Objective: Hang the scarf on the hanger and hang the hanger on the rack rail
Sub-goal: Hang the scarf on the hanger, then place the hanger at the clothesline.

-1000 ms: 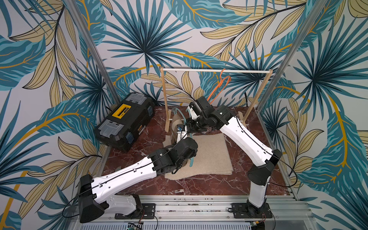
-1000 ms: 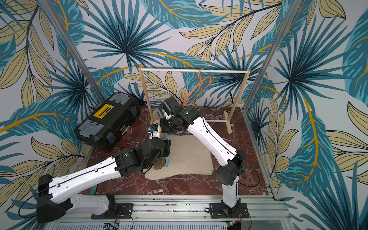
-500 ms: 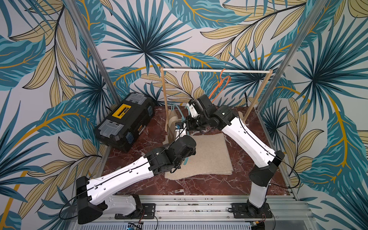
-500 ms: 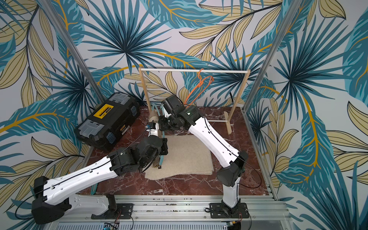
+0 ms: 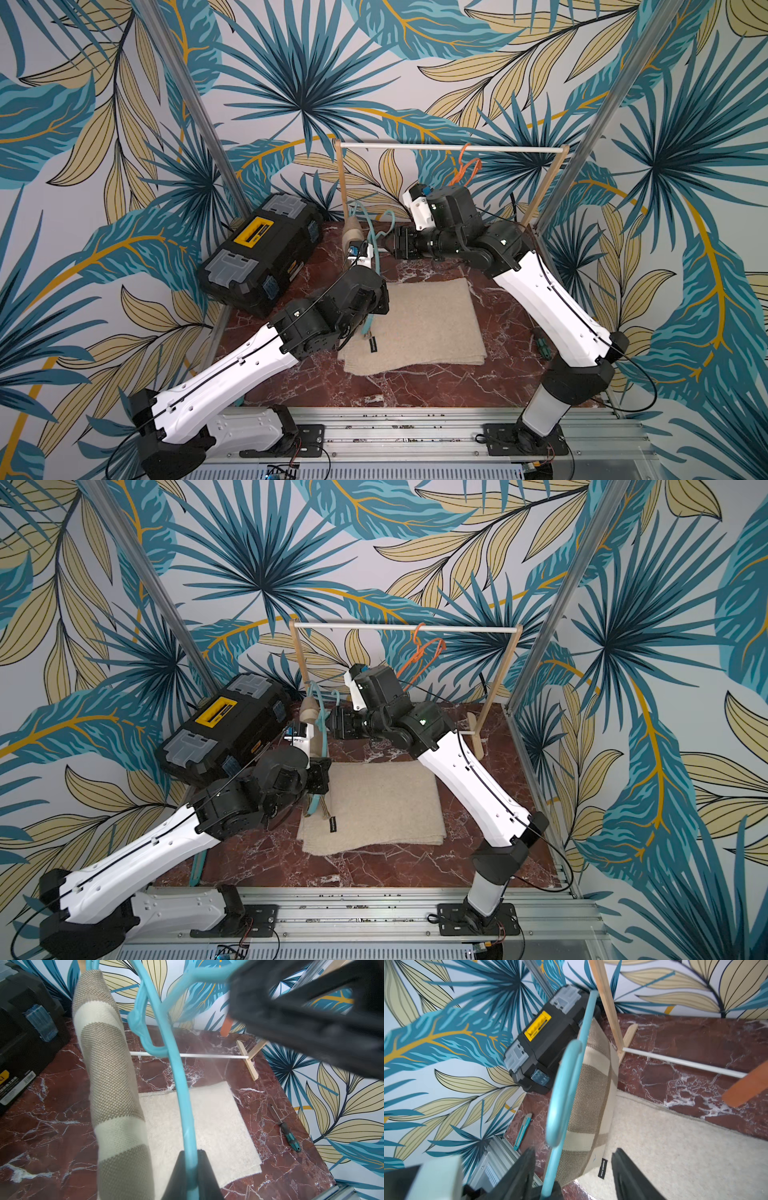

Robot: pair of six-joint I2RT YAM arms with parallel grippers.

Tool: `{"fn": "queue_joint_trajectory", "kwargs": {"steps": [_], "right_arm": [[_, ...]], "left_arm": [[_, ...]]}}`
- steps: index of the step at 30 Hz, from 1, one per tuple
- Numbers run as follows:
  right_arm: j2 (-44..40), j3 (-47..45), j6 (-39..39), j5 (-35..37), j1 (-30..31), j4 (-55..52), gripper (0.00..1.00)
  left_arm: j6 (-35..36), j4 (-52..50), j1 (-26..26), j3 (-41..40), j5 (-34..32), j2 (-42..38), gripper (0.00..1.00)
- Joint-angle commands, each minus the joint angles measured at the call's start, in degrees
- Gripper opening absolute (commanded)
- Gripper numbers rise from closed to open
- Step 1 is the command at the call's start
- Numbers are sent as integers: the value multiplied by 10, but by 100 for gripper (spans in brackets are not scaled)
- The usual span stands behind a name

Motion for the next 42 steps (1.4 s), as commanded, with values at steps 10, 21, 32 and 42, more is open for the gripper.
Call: {"fn": "queue_joint_trajectory", "kwargs": {"steps": [10, 21, 32, 42], "right_arm": [[-172, -143, -36, 59, -77, 142, 62], [-234, -274, -31, 71, -125, 196, 60], [-250, -351, -22, 64, -156, 243, 58], [-251, -396, -9, 55, -174, 277, 57]], "left_arm": [[21, 81, 149, 136, 278, 38, 0], [-71, 217, 263, 289, 490, 194, 0], [-101, 280, 313, 364, 531, 313, 0], [-112, 282, 330, 354, 557, 369, 0]]}}
